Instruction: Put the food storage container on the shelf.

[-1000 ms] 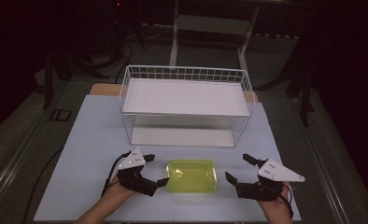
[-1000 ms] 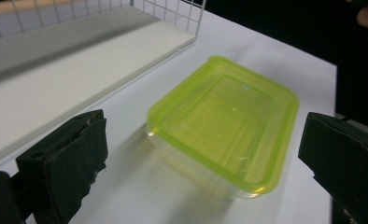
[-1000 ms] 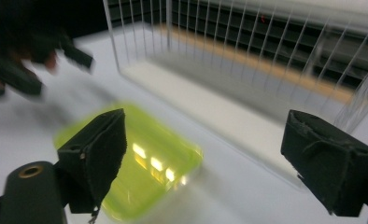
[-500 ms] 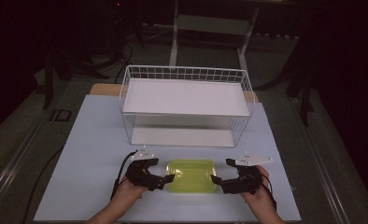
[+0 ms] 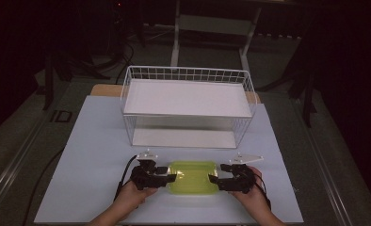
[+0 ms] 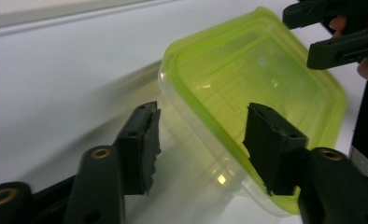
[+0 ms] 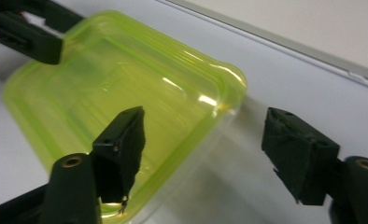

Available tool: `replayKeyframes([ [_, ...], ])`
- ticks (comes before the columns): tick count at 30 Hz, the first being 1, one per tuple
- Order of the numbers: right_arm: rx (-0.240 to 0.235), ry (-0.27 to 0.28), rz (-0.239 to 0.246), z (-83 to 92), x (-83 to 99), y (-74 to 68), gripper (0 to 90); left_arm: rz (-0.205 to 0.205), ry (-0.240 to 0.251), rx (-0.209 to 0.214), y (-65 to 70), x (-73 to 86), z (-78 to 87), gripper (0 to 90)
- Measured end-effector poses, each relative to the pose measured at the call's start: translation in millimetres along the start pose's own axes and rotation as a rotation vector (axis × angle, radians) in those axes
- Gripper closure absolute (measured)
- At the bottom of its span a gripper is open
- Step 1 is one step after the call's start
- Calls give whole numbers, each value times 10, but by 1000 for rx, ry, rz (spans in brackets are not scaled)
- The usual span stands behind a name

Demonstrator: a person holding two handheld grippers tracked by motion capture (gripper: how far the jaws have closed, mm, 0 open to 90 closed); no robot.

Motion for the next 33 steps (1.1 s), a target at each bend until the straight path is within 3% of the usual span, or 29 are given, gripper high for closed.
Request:
replayKeyframes([
  [1,-12,-6,-6,-8,8,9,339,8,0,23,4,1,-4,533],
  [3,-13,-19,-26,-26,22,29,389,13,-1,29,21,3,-1,581],
  [8,-37,-22,-50,-18,19,36,448,20,4,31,39,22,5,609],
  [9,-52,-23,-54,-4,22,25,526,14,4,23,65,30,19,619],
  [12,-56,-24,-54,14,22,-1,589,16,5,18,78,37,24,625],
  [20,-25,-18,-76,57,35,-73,627,3,15,-3,146,67,52,648],
  [33,-18,-7,-125,121,68,-157,681,26,8,-17,236,96,94,695],
])
Point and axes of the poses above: each handheld gripper's, and its own axes: z roughly backward along the jaws, x roughly out of its underside, y roughly to its right, the point moved 3 cm from there along -z, roughly forward along the jaws, and after that the axes turned 8 degrees about -y, right-handed, at the moved point
